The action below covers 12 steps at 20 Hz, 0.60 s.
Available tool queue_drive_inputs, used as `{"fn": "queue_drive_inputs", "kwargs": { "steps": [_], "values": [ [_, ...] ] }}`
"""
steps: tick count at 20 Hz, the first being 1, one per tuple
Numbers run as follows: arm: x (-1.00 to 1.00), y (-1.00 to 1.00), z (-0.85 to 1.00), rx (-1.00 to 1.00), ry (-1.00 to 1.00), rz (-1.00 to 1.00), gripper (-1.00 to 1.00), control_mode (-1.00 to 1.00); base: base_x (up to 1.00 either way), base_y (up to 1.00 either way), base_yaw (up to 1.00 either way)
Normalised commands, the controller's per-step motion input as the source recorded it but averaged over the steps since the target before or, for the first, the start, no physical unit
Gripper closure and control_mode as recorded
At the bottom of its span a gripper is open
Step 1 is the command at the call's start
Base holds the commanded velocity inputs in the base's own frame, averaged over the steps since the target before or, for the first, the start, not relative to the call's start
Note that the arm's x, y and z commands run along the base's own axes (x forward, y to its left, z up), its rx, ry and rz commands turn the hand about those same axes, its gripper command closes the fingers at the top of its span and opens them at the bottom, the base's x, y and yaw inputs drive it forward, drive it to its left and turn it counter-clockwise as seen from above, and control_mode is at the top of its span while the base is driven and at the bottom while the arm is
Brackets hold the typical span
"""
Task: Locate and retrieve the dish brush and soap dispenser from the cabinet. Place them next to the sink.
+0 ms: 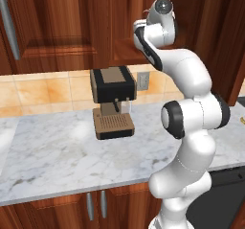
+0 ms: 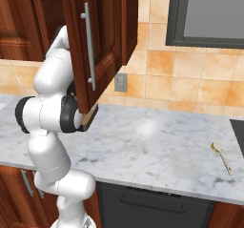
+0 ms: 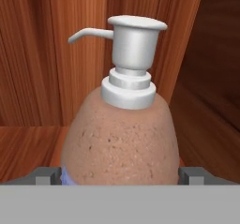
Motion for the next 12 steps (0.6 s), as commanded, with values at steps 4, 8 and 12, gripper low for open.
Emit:
{"fn": "queue_drive_inputs", "kwargs": {
  "steps": [4,8,12],
  "values": [
    [-0.31,0.04,0.0,0.01,-0.03,0.0,1.0,-1.0,0.0,0.0,0.0],
    [-0.31,0.25,0.04,0.03,-0.04,0.0,1.0,-1.0,0.0,0.0,0.0],
    [-0.3,0.29,0.0,0.04,-0.03,0.0,1.0,-1.0,0.0,0.0,0.0]
  ]
}}
